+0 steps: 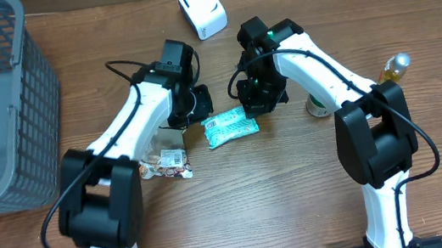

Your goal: Scan the item barcode

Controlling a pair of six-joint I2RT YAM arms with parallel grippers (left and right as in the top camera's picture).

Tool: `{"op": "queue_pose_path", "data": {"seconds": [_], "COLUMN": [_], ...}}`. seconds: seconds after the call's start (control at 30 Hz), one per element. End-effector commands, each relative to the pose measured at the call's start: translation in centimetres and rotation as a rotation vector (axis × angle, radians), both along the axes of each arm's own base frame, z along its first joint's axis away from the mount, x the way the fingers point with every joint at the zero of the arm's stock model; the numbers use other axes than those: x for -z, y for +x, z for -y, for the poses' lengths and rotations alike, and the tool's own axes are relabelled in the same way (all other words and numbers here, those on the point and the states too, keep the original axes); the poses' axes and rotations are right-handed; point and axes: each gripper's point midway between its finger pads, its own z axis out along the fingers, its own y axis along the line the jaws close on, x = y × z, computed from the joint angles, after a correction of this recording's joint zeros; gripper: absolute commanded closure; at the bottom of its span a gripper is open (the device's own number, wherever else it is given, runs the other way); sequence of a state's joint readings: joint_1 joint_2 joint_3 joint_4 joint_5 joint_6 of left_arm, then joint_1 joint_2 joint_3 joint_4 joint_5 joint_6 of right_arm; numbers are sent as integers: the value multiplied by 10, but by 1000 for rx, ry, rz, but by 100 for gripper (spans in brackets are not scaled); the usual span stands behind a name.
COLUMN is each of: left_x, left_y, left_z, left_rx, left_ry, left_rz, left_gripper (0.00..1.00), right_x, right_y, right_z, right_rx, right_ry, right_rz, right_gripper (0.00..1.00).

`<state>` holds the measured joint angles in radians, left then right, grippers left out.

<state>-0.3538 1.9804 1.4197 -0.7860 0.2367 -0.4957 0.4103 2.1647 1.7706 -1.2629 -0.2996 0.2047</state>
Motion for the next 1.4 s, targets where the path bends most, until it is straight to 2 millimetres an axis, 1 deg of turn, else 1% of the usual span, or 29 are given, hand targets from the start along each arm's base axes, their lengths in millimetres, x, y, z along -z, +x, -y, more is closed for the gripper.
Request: {"op": "queue_pose_path", "data": {"seconds": [0.0, 0.1, 0.3, 0.4, 0.5, 0.6, 0.7, 0.83, 0.93, 1.03, 1.17, 1.23, 1.37], "left_x": [24, 30, 30, 30, 32, 33, 26, 0, -16, -15, -8, 0, 7], "left_y": [-8, -6, 0, 0, 2, 4, 11, 25, 30, 20, 4, -5, -13], "left_z": [7, 9, 9, 9, 4, 3, 1, -7, -6, -3, 6, 9, 10], "left_rx": [11, 14, 19, 21, 18, 36, 46, 21, 18, 32, 79, 92, 101], "left_ry": [-5, -5, -1, 5, 56, 81, 86, 84, 54, 29, -6, -2, 5], "left_rz": [-63, -61, -36, -29, -10, 9, 27, 34, 28, -14, -61, -82, -104], "left_gripper": [96, 96, 96, 96, 96, 96, 96, 96, 96, 96, 96, 96, 96], "right_x": [-1, 11, 48, 66, 76, 79, 80, 80, 80, 80, 80, 80, 80], "right_y": [-1, -1, -11, -19, -28, -31, -30, -30, -30, -30, -29, -29, -30], "right_z": [-5, -4, -1, 3, 7, 10, 12, 12, 12, 12, 12, 12, 12], "right_rx": [8, 54, 95, 126, 126, 126, 125, 125, 125, 125, 125, 125, 125], "right_ry": [23, 16, 10, -1, -11, -26, -35, -35, -33, -33, -33, -33, -33], "right_rz": [4, -2, -10, -26, -42, -47, -42, -41, -39, -40, -39, -39, -40], "right_gripper": [93, 93, 92, 91, 89, 88, 88, 87, 82, 81, 80, 80, 80]}}
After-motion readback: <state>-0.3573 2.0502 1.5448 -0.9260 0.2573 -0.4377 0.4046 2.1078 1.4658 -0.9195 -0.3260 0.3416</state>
